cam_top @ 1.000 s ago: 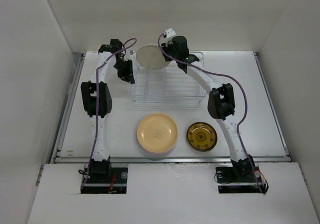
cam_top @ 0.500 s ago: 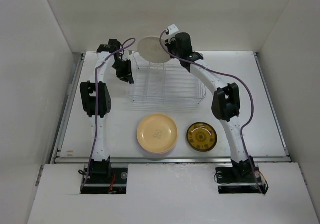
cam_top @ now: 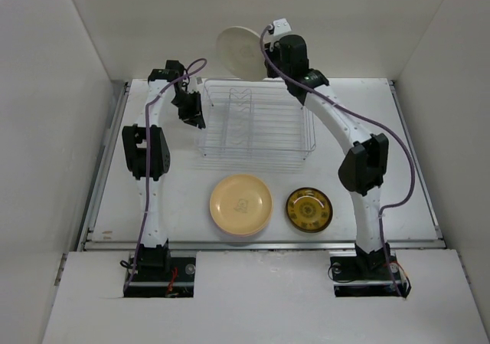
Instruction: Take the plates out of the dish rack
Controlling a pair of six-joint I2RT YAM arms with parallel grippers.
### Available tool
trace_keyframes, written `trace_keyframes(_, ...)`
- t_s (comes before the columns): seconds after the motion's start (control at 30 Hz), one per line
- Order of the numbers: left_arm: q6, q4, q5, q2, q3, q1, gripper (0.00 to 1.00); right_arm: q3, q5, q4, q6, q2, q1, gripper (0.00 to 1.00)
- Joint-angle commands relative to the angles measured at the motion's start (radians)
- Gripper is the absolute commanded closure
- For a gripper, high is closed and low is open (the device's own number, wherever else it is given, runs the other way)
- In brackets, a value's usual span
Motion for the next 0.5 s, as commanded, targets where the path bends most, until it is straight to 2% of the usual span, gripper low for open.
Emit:
trace_keyframes(0.0,-0.069,-0.079,0.030,0.032,-0.058,0.009,1.00,0.055,-0.129,-0.224,0.116,-0.155,0.006,1.00)
trace_keyframes(0.17,-0.069,-0.079,0.119,0.023,-0.058,0.009,1.00,-0.205,-0.521,-0.411,0.180,-0.330,0.006,1.00)
trace_keyframes(0.2,-0.078,-0.079,0.119,0.012,-0.058,0.009,1.00,-0.286,-0.625,-0.495,0.191,-0.357,0.006,1.00)
trace_keyframes(0.27,-0.078,-0.079,0.119,0.012,-0.049,0.009,1.00,-0.380,-0.670,-0.571,0.191,-0.391,0.018,1.00)
trace_keyframes(0.3,-0.078,-0.079,0.119,0.012,-0.049,0.009,1.00,-0.508,-0.671,-0.588,0.191,-0.417,0.045,1.00)
trace_keyframes(0.37,-0.078,-0.092,0.119,0.023,-0.017,0.009,1.00,-0.621,-0.599,-0.597,0.191,-0.491,0.078,1.00)
trace_keyframes(0.47,-0.057,-0.102,0.119,0.032,0.014,0.009,0.90,-0.757,-0.554,-0.597,0.200,-0.531,0.133,1.00)
